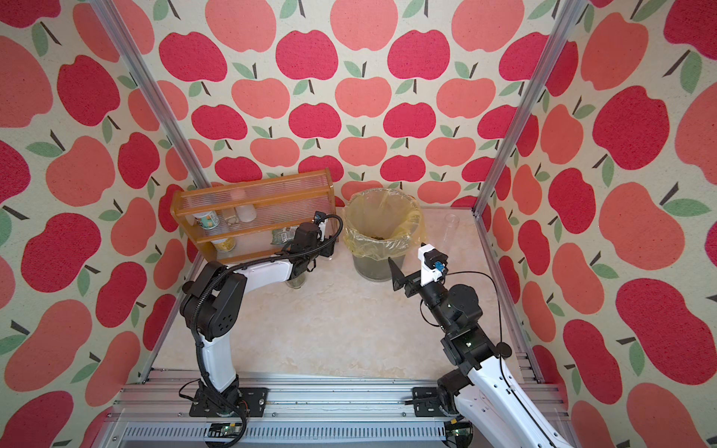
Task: Empty moldy mung beans from jars
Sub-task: Place the jar at the center of the board.
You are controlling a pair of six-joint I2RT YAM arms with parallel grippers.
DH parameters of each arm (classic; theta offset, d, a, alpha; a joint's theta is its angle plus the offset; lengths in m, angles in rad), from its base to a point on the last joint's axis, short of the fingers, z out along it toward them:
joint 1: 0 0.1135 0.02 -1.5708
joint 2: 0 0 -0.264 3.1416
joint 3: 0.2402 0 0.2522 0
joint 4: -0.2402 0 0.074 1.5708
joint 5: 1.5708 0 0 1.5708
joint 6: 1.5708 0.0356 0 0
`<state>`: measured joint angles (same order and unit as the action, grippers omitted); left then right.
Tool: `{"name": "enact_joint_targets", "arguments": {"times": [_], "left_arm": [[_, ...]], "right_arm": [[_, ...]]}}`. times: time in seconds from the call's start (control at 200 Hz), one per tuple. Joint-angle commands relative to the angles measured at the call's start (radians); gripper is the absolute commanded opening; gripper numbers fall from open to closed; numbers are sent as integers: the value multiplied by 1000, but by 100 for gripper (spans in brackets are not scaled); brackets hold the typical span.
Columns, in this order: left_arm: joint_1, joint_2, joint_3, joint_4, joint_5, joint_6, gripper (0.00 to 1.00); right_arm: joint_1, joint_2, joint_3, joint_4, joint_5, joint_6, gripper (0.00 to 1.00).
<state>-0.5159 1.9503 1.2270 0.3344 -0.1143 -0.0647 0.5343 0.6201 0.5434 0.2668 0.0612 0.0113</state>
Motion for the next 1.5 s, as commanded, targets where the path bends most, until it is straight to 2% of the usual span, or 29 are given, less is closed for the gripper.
{"name": "enact_joint_targets", "arguments": {"times": [0.0,0.21,0.29,0.49,0.82,1.276,1.496], "left_arm": [[0,25,-8,40,-38,20,60],[-1,34,-3,37,-50,13,69],[-1,35,0,29,-53,13,75],[0,59,46,-48,-80,-6,81],[-9,-12,18,-57,-104,-14,92],[-24,-81,29,-204,-124,-78,94],[-27,-140,12,-239,-114,-69,93]], "right_arm": [[-6,-6,-20,2,27,-14,99],[-7,-11,-25,-3,29,-15,99],[-8,-11,-26,-3,34,-14,99],[-6,-14,-31,-5,32,-19,99],[-8,-26,-58,9,53,-11,99],[-8,-45,-75,26,34,-14,99],[-8,-62,-82,36,1,-13,99]]}}
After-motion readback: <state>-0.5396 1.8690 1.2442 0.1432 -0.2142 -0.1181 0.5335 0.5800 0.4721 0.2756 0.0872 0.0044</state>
